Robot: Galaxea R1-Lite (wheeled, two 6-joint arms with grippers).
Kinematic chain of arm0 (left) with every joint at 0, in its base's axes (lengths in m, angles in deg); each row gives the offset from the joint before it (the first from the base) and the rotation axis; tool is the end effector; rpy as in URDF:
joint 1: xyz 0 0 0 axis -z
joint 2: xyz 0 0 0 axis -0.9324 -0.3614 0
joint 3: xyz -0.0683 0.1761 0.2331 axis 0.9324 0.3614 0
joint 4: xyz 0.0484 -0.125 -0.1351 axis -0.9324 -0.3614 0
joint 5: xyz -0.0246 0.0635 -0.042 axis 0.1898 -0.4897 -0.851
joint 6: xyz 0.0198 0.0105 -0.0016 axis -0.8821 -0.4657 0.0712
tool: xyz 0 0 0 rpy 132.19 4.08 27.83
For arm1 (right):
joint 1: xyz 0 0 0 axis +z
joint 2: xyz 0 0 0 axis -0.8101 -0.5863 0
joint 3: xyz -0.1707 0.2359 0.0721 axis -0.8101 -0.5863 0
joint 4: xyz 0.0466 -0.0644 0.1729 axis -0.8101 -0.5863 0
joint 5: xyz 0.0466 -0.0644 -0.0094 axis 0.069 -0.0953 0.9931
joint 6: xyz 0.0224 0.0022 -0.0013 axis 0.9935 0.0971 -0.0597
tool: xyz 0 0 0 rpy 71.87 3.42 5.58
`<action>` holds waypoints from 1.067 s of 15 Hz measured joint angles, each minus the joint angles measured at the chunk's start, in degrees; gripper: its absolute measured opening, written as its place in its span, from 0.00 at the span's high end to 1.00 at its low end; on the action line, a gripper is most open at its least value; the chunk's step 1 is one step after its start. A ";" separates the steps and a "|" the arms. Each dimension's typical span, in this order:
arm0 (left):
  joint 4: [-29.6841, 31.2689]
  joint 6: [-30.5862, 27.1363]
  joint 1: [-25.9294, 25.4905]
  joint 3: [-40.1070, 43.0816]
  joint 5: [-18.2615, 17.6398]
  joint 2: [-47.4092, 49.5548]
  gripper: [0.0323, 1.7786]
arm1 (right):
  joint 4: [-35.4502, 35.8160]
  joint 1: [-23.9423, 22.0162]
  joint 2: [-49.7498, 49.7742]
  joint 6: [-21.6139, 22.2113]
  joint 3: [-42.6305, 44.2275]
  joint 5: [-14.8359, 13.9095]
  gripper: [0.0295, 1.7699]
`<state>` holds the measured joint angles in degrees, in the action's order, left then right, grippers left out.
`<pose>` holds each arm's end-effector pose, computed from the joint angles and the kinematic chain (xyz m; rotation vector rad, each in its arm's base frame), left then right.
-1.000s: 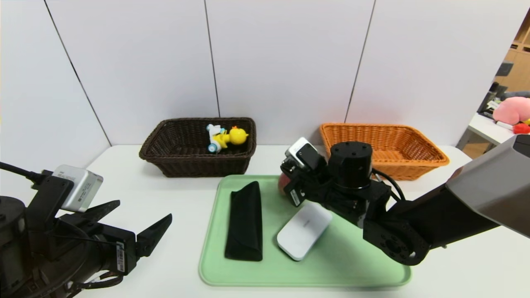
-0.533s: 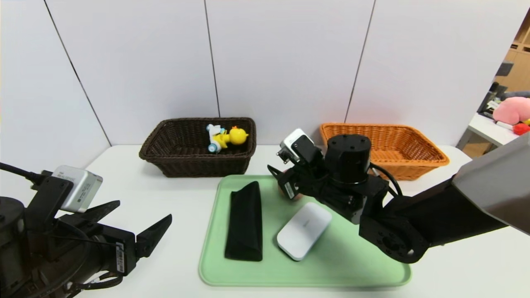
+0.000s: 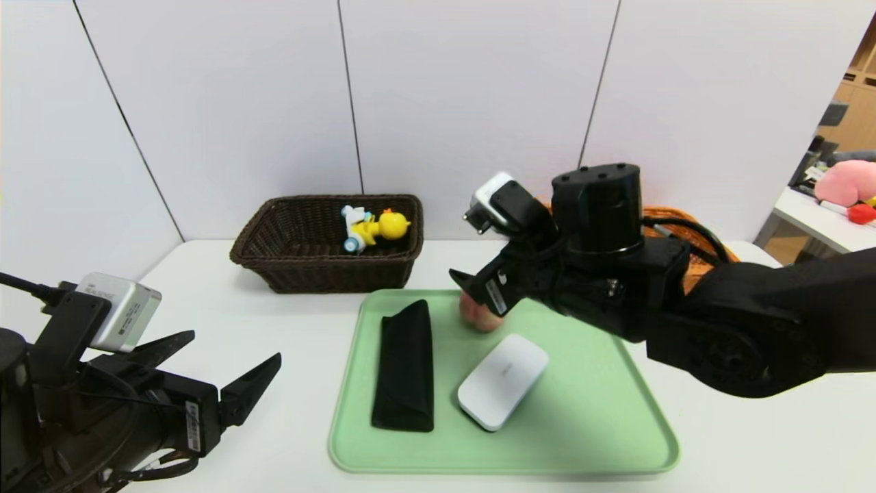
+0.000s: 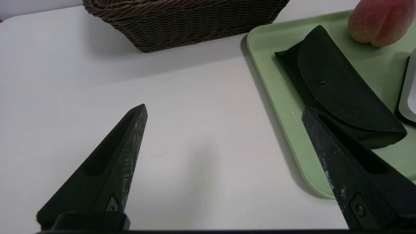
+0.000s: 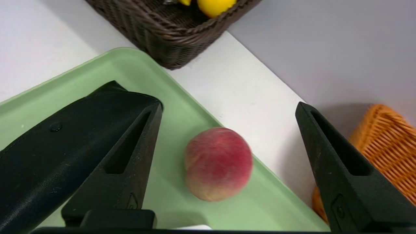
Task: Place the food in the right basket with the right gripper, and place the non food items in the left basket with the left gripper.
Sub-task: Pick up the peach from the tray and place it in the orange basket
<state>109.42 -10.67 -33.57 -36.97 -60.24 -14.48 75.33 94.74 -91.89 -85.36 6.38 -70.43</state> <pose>0.1254 -0.0784 0.1708 0.0390 0.2630 -0.2171 0.2745 0.2299 0.1932 -0.4575 0.1804 0.5574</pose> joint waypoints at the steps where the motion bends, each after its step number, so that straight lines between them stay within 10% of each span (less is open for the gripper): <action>1: 0.00 0.00 0.00 0.13 0.00 0.11 0.05 | -4.05 -0.43 0.63 0.61 2.89 -0.28 0.16; 16: -0.02 0.00 0.00 2.23 -0.12 0.45 0.05 | -74.50 -2.73 -11.15 18.18 49.29 2.38 0.05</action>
<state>109.40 -10.67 -33.57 -34.74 -60.36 -14.03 0.84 92.01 -103.04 -67.18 55.66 -68.05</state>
